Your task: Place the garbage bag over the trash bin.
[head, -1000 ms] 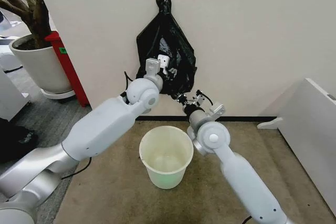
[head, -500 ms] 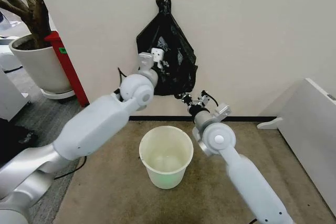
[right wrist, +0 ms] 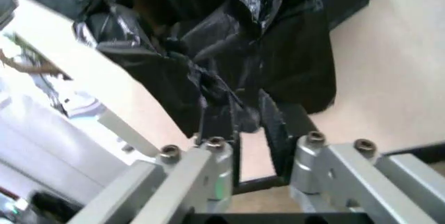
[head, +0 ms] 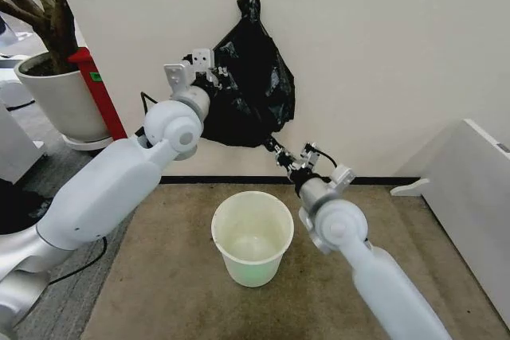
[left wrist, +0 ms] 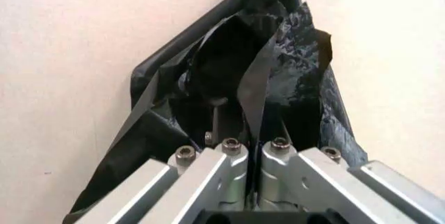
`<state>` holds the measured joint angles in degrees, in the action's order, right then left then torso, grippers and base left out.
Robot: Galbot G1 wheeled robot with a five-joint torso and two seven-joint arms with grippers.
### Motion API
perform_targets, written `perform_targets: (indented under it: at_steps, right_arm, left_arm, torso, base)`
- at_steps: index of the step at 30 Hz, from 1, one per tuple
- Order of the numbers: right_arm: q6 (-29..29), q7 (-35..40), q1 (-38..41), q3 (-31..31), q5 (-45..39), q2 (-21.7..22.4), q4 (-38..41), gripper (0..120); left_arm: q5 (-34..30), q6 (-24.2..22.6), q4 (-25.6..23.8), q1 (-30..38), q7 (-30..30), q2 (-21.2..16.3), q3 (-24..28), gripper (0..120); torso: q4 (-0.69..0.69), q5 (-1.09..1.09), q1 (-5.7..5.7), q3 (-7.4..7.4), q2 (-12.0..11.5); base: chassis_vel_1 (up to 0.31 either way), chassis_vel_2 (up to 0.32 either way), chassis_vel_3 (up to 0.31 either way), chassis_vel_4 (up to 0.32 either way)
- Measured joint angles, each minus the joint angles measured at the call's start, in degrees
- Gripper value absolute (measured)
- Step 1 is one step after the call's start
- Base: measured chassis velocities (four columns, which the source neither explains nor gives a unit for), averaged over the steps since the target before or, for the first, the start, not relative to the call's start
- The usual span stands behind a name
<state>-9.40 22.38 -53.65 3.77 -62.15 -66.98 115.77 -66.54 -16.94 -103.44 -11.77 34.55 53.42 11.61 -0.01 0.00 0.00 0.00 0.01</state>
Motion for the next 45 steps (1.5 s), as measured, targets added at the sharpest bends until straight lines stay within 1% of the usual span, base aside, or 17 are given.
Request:
perform_targets:
  at_steps: [1, 2, 4, 5, 7, 10, 11, 12, 15, 16, 17, 20, 22, 25, 29, 36, 45]
  right_arm:
    - [-0.1, -0.5, -0.4, 0.5, 1.2, 0.6, 0.5, 15]
    - [-0.2, -0.8, -0.7, 1.5, 2.3, 1.5, 1.5, 20]
    - [-0.5, -0.8, -0.6, 2.5, 2.5, 2.2, 2.4, 22]
    - [-0.9, -0.8, -0.2, 3.4, 2.4, 2.8, 3.0, 27]
    - [-2.3, -0.5, 2.0, 5.2, 1.1, 4.2, 4.0, 36]
    - [-4.3, 2.2, 9.5, 5.8, -2.3, 5.3, 3.5, 49]
    - [-4.3, 2.2, 9.5, 5.8, -2.3, 5.3, 3.5, 49]
    - [-4.7, 3.1, 11.8, 5.4, -2.8, 5.2, 2.6, 52]
    - [-6.9, 6.7, 19.2, 2.0, -1.9, 3.3, -1.6, 66]
    - [-6.9, 6.7, 19.2, 2.0, -1.9, 3.3, -1.6, 66]
    - [-8.3, 8.5, 21.6, 0.2, -0.7, 2.1, -3.1, 72]
    - [-11.5, 13.7, 26.0, -3.8, 1.1, -1.0, -5.7, 84]
    - [-11.9, 14.6, 26.8, -4.6, 1.5, -1.6, -6.1, 87]
    - [-13.8, 18.3, 30.1, -7.8, 3.7, -3.9, -8.2, 98]
    - [-15.3, 21.4, 34.2, -10.8, 7.2, -7.3, -12.6, 100]
    - [-16.8, 24.7, 37.1, -12.5, 8.7, -11.3, -17.3, 100]
    - [-17.7, 25.8, 37.4, -13.9, 14.4, -14.2, -22.7, 100]
  left_arm:
    - [-0.2, 0.1, -0.1, -0.2, 0.1, -0.1, -0.1, 0]
    - [-0.5, 0.3, -0.4, -0.5, 0.2, -0.3, -0.2, 0]
    - [-0.6, 0.4, -0.6, -0.7, 0.2, -0.5, -0.3, 0]
    - [-0.8, 0.4, -0.8, -0.8, 0.2, -0.7, -0.3, 0]
    - [-0.9, 0.5, -1.1, -1.1, 0.4, -0.8, -0.3, 0]
    - [-1.0, 0.6, -1.1, -1.1, 0.7, -0.7, -0.1, 0]
    - [-1.0, 0.6, -1.1, -1.1, 0.7, -0.7, -0.1, 0]
    - [-1.0, 0.6, -1.1, -1.2, 0.7, -0.6, -0.1, 0]
    - [-1.0, 0.7, -1.5, -1.5, 0.8, -0.9, -0.1, 0]
    - [-1.0, 0.7, -1.5, -1.5, 0.8, -0.9, -0.1, 0]
    - [-1.0, 0.7, -1.5, -1.6, 0.8, -1.1, -0.1, 0]
    - [-1.0, 0.9, -1.6, -1.6, 0.9, -1.2, -0.3, 0]
    - [-1.0, 0.9, -1.6, -1.6, 0.9, -1.1, -0.3, 0]
    - [-1.0, 1.0, -1.6, -1.7, 0.8, -1.0, -0.3, 0]
    - [-0.9, 1.3, -1.5, -1.9, 0.7, -0.8, -0.6, 0]
    - [-0.7, 1.5, -1.4, -2.2, 0.4, -0.4, -1.1, 0]
    - [-0.6, 1.8, -1.6, -2.3, 0.0, 0.0, -1.7, 0]
  torso:
    - [0.00, 0.00, 0.00, 0.00, 0.0]
    - [-0.01, 0.01, 0.00, 0.00, 0.0]
    - [-0.01, 0.01, 0.00, 0.00, 0.0]
    - [-0.01, 0.01, 0.00, 0.00, 0.0]
    - [0.00, 0.00, 0.00, 0.00, 0.0]
    - [0.00, 0.00, 0.00, 0.00, 0.0]
    - [0.00, 0.00, 0.00, 0.00, 0.0]
    - [-0.01, 0.00, 0.00, 0.00, 0.0]
    - [0.01, 0.00, 0.00, 0.01, 0.0]
    - [0.01, 0.00, 0.00, 0.01, 0.0]
    - [0.02, 0.00, 0.00, 0.01, 0.0]
    - [0.02, 0.00, 0.00, 0.01, 0.0]
    - [0.03, -0.01, 0.00, 0.01, 0.0]
    - [0.01, -0.01, 0.00, 0.01, 0.0]
    - [0.01, -0.02, 0.00, 0.01, 0.0]
    - [0.02, -0.01, 0.00, 0.01, 0.0]
    - [0.00, 0.00, 0.00, 0.00, 0.0]
  base:
    - [0.000, 0.000, 0.000, 0.000]
    - [0.000, 0.000, 0.000, 0.000]
    - [0.000, 0.000, 0.000, 0.000]
    - [0.000, 0.000, 0.000, 0.000]
    - [0.000, 0.000, 0.000, 0.000]
    - [0.000, 0.000, 0.000, 0.000]
    - [0.000, 0.000, 0.000, 0.000]
    - [0.000, 0.000, 0.000, 0.000]
    - [0.000, 0.000, 0.000, 0.000]
    - [0.000, 0.000, 0.000, 0.000]
    - [0.000, 0.000, 0.000, 0.000]
    - [0.000, 0.000, 0.000, 0.000]
    - [0.000, 0.000, 0.000, 0.000]
    - [0.000, 0.000, 0.000, 0.000]
    - [0.000, 0.000, 0.000, 0.000]
    - [0.000, 0.000, 0.000, 0.000]
    - [0.000, 0.000, 0.000, 0.000]
